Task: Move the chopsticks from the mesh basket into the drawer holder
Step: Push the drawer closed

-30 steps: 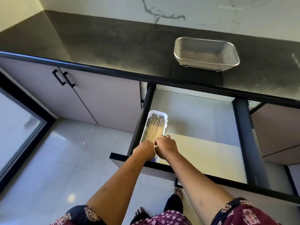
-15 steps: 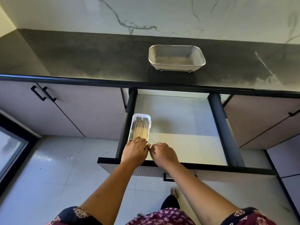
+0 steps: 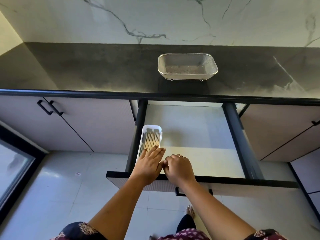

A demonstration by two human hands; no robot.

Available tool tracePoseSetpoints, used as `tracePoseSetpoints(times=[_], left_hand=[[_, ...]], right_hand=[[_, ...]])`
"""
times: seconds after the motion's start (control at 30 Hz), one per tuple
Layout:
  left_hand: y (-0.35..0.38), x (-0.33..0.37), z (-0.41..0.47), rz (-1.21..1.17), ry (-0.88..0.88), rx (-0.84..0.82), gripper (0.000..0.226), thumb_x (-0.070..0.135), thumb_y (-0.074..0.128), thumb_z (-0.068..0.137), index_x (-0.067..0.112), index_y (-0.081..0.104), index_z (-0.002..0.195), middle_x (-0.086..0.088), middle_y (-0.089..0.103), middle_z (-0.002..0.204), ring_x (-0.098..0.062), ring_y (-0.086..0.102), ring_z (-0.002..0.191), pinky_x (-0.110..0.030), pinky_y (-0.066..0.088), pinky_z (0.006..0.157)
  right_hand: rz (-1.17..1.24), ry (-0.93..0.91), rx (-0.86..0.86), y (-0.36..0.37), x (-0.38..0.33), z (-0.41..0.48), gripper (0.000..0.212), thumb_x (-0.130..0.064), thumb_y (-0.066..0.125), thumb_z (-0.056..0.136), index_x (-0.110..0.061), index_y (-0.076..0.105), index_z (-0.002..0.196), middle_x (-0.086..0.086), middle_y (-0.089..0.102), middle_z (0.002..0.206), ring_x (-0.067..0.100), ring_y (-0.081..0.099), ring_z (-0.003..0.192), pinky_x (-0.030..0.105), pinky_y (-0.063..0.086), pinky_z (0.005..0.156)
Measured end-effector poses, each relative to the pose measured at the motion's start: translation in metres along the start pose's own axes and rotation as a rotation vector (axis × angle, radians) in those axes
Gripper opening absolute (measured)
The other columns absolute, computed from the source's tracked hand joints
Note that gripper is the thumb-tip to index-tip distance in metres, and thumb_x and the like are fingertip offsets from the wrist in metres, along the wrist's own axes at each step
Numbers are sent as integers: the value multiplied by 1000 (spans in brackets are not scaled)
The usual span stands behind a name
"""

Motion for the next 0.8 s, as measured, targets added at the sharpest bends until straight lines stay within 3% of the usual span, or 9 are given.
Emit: tracePoseSetpoints(times=[0.2, 0.27, 0.33, 0.43, 0.53, 0.63, 0.73, 0.8], left_hand=[[0, -5, 8, 79, -60, -27, 57, 46, 8, 100, 25, -2, 152, 8, -2, 161, -9, -12, 146, -37, -16, 114], [0, -8, 10, 148, -58, -38, 65, 55, -6, 93, 25, -7, 151, 8, -5, 160, -10, -15, 146, -40, -18, 113], [-2, -13, 16, 178, -47, -52, 83, 67, -17, 78, 27, -11, 150, 8, -7, 160, -12, -15, 146, -42, -19, 112], [-9, -23, 26, 264, 5, -60, 89, 77, -2, 76, 26, -19, 147, 4, -7, 161, -17, -15, 146, -48, -17, 113], [-16, -31, 37, 344, 6, -46, 87, 76, 10, 82, 26, -32, 139, 0, -13, 160, -21, -24, 143, -53, -24, 109], [-21, -33, 47, 370, -17, -27, 87, 76, 9, 81, 27, -36, 136, -1, -23, 156, -22, -36, 135, -54, -31, 104], [-25, -35, 59, 384, -67, 2, 85, 75, 2, 80, 26, -38, 135, -1, -31, 151, -22, -37, 134, -56, -30, 104], [-27, -36, 66, 373, -108, 27, 82, 72, 1, 82, 24, -37, 136, -1, -32, 150, -22, -37, 134, -56, -31, 104]], right_hand=[[-24, -7, 14, -4, 8, 25, 27, -30, 48, 85, -14, 69, 82, 4, 69, 80, 25, 63, 78, 33, 46, 65], [-21, -20, 52, -8, 10, 35, 24, -27, 49, 87, -13, 68, 80, 4, 68, 78, 25, 63, 75, 33, 47, 64], [-18, -75, 110, -16, 12, 43, 24, -28, 49, 90, -14, 68, 86, 3, 69, 80, 25, 65, 77, 34, 49, 65], [-46, -210, 126, -23, 24, 48, 41, -42, 44, 92, -14, 66, 112, 2, 70, 100, 24, 66, 91, 36, 52, 76], [-113, -225, 37, -24, 52, 47, 65, -59, 37, 91, -16, 48, 139, 0, 59, 130, 23, 59, 115, 43, 44, 95], [-178, -116, -87, -25, 83, 47, 84, -75, 23, 86, -23, 21, 152, -4, 38, 152, 20, 40, 137, 52, 26, 109], [-239, 8, -160, -27, 118, 51, 93, -85, 8, 77, -31, -13, 150, -12, 10, 161, 15, 12, 149, 54, 4, 115], [-286, 55, -166, -30, 137, 53, 95, -88, 3, 73, -32, -23, 146, -13, -1, 161, 13, 1, 149, 55, -4, 115]])
Point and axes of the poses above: each hand's wrist, its own z-axis towards the middle knuckle, its own y-axis out of the palm, x = y × z, the point moved 6 cm from there along z, towards the middle knuckle
